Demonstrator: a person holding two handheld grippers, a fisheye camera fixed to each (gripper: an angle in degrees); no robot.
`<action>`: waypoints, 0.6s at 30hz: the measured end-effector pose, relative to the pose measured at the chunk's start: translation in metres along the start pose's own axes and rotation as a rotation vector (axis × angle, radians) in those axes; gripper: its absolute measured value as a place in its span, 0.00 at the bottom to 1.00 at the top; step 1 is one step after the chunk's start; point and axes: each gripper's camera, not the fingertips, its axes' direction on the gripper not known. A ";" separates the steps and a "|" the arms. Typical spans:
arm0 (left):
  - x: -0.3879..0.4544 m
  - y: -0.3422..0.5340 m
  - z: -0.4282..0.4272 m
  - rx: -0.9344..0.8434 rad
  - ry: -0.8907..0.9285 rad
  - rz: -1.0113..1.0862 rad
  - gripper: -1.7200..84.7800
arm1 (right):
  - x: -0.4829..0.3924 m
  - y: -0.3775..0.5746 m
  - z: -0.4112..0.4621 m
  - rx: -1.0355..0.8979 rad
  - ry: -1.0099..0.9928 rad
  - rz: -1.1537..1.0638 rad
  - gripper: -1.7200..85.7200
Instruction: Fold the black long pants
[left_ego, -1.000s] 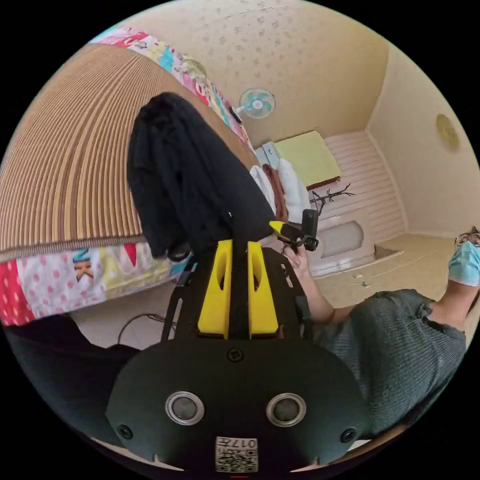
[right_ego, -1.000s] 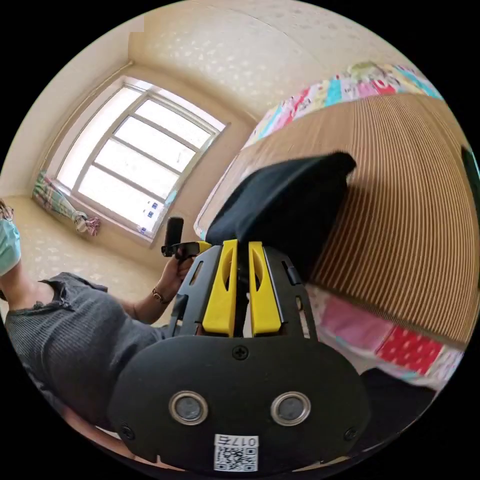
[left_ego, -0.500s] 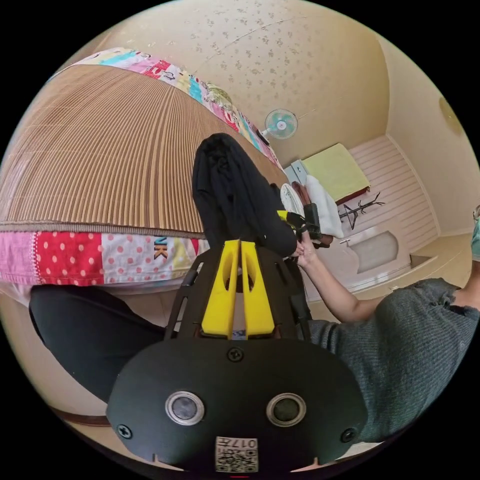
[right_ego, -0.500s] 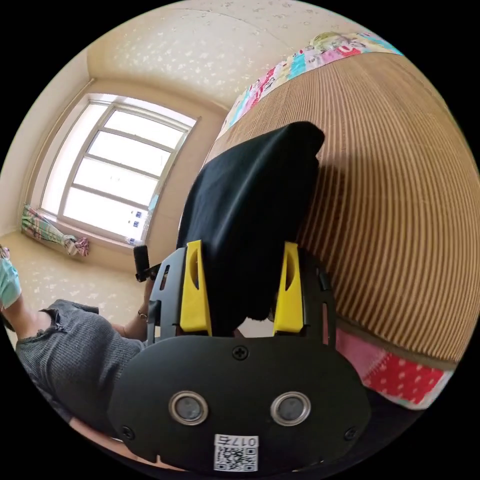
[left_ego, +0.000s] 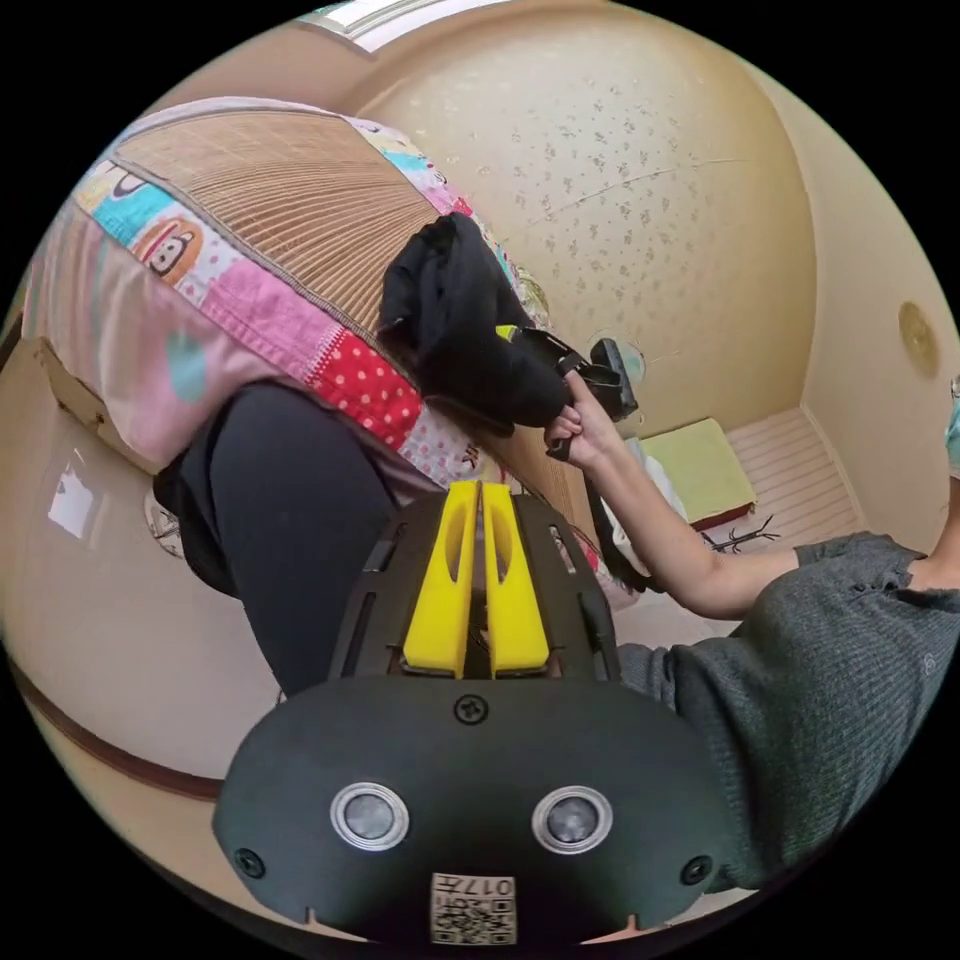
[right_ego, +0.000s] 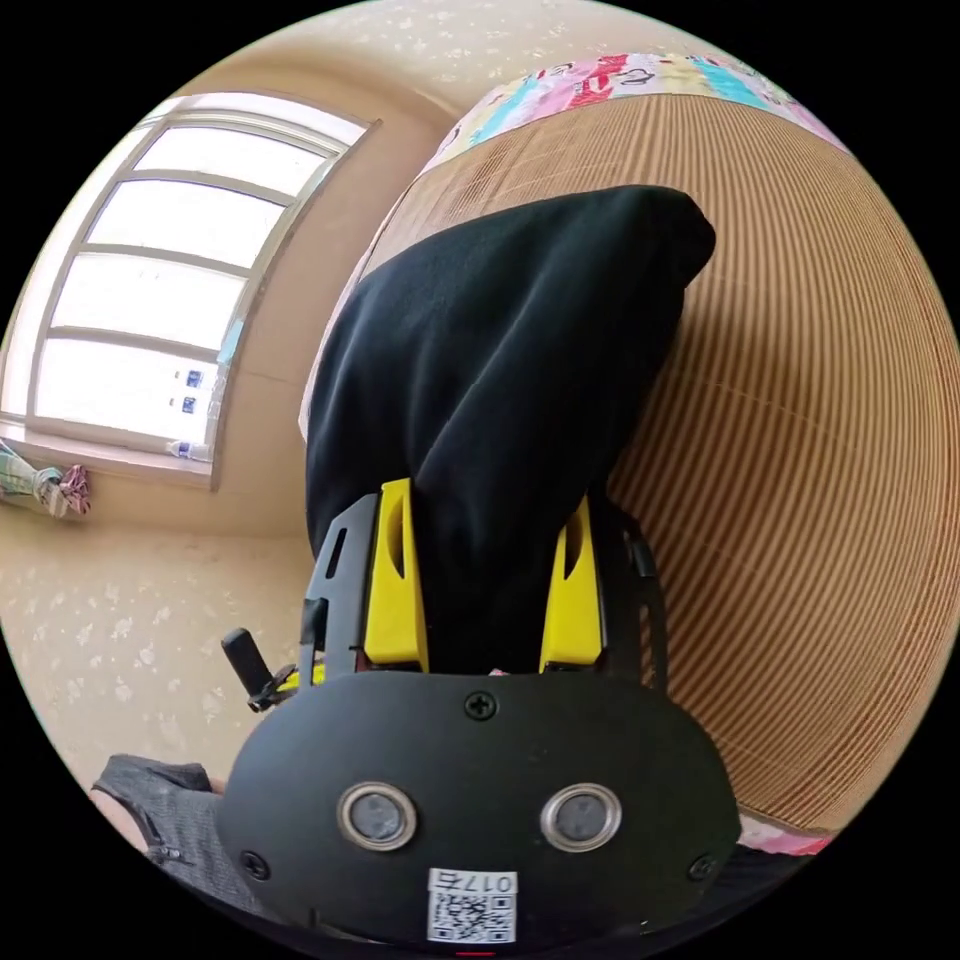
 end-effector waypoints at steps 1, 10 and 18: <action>-0.004 0.005 -0.012 0.033 -0.020 -0.022 0.01 | -0.011 -0.008 0.012 0.000 -0.009 -0.002 0.22; -0.023 0.049 -0.065 0.134 -0.112 -0.168 0.01 | -0.194 -0.144 0.191 -0.108 -0.080 0.048 0.22; 0.013 0.052 -0.067 0.141 -0.193 -0.113 0.01 | -0.262 -0.163 0.199 -0.228 -0.407 -0.386 0.13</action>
